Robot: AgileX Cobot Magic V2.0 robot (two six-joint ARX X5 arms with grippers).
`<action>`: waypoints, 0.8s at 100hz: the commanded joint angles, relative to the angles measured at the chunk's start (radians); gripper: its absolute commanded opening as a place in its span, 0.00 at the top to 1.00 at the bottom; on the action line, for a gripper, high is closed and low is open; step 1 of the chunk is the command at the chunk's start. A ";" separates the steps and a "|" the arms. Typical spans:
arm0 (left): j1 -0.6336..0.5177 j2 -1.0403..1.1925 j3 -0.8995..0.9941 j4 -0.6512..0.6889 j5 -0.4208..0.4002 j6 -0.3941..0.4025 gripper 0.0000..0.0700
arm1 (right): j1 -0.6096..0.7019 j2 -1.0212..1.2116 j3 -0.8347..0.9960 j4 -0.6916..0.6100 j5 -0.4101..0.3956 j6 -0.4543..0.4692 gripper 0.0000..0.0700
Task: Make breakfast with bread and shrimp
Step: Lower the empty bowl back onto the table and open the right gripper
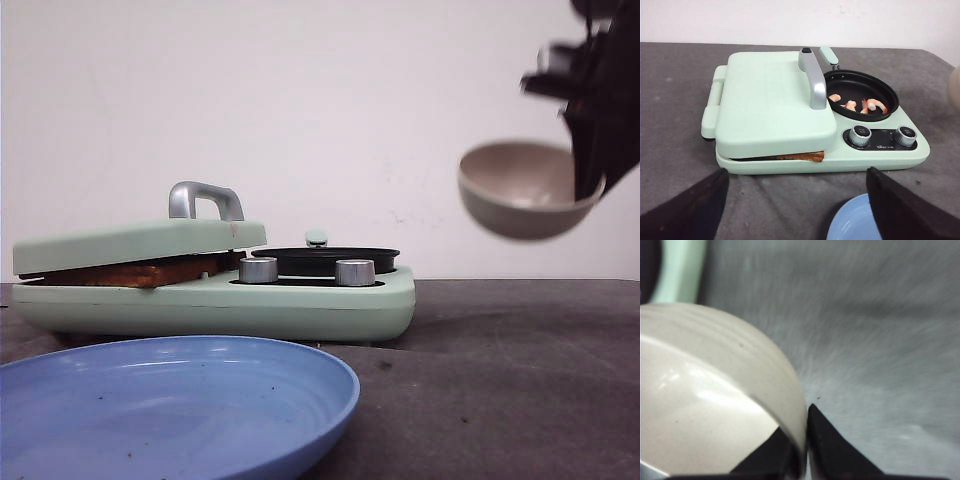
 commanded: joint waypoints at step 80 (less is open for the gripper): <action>0.000 0.001 0.009 0.012 0.006 0.002 0.33 | -0.027 0.202 0.019 -0.002 -0.068 0.010 1.00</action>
